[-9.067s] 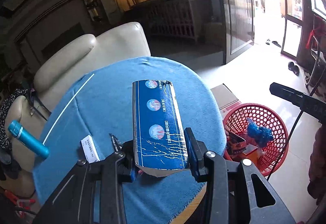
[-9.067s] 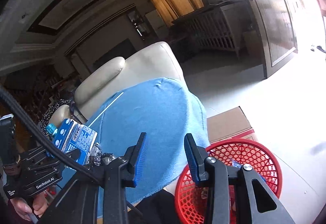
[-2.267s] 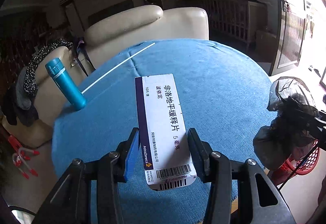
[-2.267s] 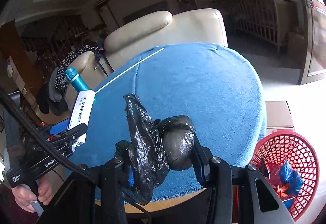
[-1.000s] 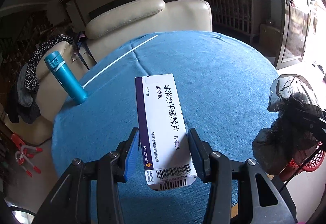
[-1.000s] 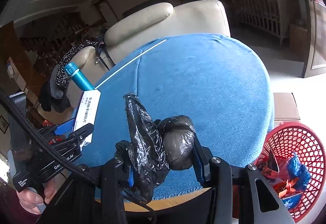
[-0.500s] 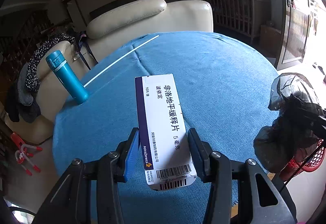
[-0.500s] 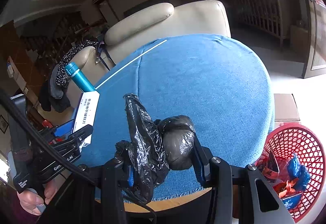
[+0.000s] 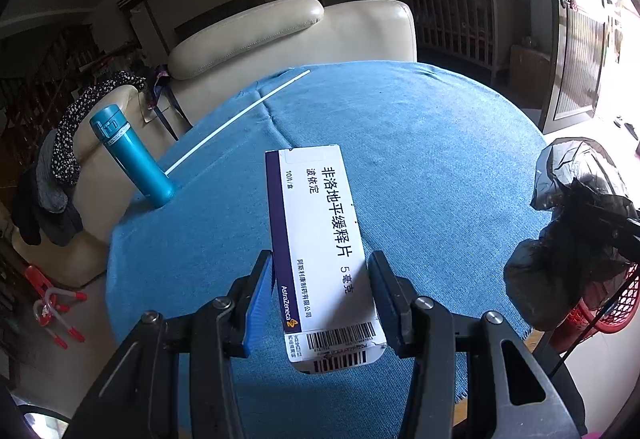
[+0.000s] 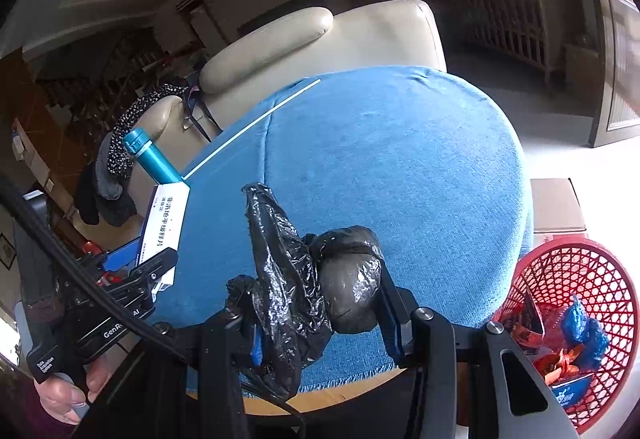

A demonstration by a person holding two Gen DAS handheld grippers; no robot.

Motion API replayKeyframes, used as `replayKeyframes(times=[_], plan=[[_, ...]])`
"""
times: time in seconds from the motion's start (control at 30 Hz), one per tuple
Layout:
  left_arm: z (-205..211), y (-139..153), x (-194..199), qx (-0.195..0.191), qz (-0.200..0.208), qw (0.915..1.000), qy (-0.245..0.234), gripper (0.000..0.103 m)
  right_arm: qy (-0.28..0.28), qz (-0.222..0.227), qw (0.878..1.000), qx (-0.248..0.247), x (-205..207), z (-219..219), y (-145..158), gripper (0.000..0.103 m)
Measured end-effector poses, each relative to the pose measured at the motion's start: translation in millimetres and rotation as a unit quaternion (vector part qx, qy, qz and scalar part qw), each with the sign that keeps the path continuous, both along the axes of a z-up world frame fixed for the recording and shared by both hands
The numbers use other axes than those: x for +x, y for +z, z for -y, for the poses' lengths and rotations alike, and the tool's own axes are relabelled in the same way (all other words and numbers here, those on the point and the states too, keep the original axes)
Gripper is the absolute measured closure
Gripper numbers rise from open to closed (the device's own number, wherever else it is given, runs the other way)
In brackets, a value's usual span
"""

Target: Collect trash

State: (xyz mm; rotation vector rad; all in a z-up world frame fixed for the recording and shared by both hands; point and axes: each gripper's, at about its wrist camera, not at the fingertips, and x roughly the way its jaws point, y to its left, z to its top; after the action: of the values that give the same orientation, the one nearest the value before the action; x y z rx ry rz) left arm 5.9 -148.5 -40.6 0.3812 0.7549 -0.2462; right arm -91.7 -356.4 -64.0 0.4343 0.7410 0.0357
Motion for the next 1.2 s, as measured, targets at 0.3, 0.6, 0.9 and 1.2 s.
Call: replayKeyframes(times=[0.3,0.6,0.9,1.2], plan=[[-4.5,-12.6,6.2,-0.007,-0.032,0.9995,0.0,0.053,-0.001,-0.008,1.0,-0.003,2.3,-3.5,-3.7,0.056],[-28.9,-70.4,31.1,-0.019,-0.17,0.9849,0.028,0.053,0.005,-0.101,0.995,0.005,37.2,-7.6,-57.3,0.054],[-53.6,-70.5,34.0,-0.069,-0.194,0.9781,0.032,0.043,0.008,-0.082,0.996,0.047,73.3,-6.9,-58.5,0.036],[-57.3,-77.2,35.0,-0.108,-0.225,0.9679,0.026,0.041,-0.04,-0.089,0.982,0.162,39.7,35.4,-61.6,0.036]])
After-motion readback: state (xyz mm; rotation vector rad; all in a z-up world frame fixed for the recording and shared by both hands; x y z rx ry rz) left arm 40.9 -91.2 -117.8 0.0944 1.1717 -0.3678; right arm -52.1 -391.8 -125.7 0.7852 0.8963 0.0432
